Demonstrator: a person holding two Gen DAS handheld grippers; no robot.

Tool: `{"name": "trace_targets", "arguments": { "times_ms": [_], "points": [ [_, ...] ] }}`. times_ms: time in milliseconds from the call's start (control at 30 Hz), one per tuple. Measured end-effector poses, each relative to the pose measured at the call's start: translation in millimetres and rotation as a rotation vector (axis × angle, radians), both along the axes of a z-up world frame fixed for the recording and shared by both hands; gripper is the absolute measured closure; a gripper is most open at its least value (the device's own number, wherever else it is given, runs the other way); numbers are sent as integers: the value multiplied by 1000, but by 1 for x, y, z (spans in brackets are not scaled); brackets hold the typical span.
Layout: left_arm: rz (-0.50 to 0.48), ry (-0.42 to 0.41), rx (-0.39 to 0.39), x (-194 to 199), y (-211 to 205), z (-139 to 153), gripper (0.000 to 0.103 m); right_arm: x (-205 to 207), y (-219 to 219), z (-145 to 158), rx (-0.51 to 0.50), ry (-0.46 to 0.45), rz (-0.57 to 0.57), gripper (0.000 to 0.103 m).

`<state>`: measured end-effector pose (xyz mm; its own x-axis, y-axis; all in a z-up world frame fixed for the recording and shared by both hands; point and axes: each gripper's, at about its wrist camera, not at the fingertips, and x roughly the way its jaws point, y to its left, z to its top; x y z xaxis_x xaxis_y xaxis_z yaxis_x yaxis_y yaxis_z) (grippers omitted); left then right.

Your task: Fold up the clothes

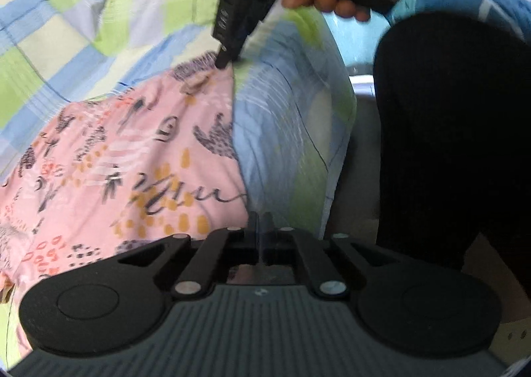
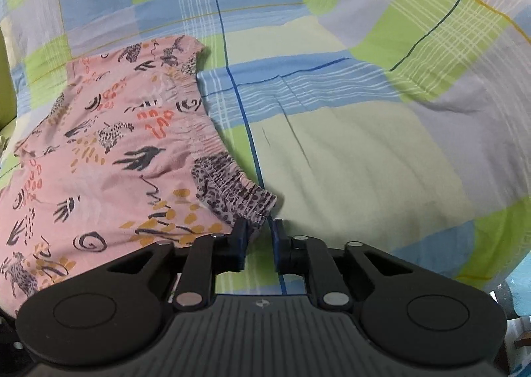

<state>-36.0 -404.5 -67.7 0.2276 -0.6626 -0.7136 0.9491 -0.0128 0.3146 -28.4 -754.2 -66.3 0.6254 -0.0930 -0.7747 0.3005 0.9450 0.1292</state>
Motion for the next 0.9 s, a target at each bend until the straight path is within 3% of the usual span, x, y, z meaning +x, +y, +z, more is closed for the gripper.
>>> {"name": "trace_targets", "arguments": {
  "times_ms": [33, 233, 400, 633, 800, 900],
  "points": [
    [25, -7, -24, 3, 5, 6, 96, -2, 4, 5, -32, -15, -5, 63],
    [220, 8, -51, 49, 36, 19, 91, -9, 37, 28, -76, -79, 87, 64],
    [353, 153, -4, 84, 50, 18, 91, 2, 65, 24, -23, -66, 168, 63],
    [313, 116, 73, 76, 44, 17, 83, 20, 80, 1, -13, 60, 244, 62],
    [307, 81, 68, 74, 49, 24, 82, 13, 95, 17, -173, 72, 279, 59],
    [298, 46, 59, 75, 51, 33, 76, 7, 101, 28, -234, 59, 301, 56]
  ]
}}
